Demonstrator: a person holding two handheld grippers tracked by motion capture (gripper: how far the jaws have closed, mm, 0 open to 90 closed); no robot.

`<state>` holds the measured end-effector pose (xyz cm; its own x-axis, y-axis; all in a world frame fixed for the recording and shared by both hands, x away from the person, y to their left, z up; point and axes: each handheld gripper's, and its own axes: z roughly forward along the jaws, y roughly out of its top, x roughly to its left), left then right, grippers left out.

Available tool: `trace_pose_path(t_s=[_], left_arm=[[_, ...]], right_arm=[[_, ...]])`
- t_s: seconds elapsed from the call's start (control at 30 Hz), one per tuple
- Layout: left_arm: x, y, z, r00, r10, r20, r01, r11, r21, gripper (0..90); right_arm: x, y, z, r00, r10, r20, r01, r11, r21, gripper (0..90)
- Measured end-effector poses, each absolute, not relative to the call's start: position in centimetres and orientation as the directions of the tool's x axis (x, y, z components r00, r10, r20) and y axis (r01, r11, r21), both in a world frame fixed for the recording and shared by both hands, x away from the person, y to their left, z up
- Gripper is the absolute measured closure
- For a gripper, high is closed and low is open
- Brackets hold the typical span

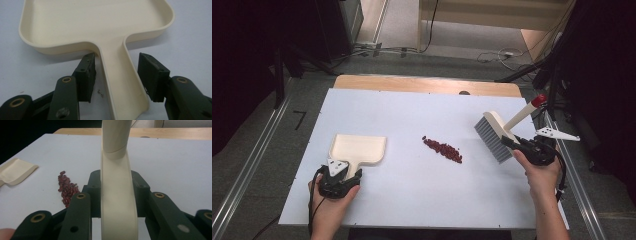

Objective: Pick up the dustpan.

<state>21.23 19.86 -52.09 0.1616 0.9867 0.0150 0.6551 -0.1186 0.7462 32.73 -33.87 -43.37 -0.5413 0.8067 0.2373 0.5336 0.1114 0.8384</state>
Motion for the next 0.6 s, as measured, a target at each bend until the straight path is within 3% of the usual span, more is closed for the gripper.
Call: trace_pose_path(t_s=[0.17,0.23,0.6], left_arm=[[21.4,20.1,-52.0,0.155,0.988,-0.012,0.660,-0.095,0.745,56.4],[21.5,20.8,-51.9,0.163,0.986,-0.036,0.663,-0.083,0.744,64.8],[21.8,22.5,-51.4,0.221,0.970,-0.104,0.642,-0.064,0.764,66.2]], right_arm=[[32.7,-33.8,-43.4,-0.542,0.806,0.236,0.533,0.113,0.839,64.8],[32.7,-33.8,-43.3,-0.544,0.806,0.234,0.531,0.114,0.840,64.8],[32.6,-33.9,-43.3,-0.543,0.805,0.239,0.532,0.111,0.839,64.9]])
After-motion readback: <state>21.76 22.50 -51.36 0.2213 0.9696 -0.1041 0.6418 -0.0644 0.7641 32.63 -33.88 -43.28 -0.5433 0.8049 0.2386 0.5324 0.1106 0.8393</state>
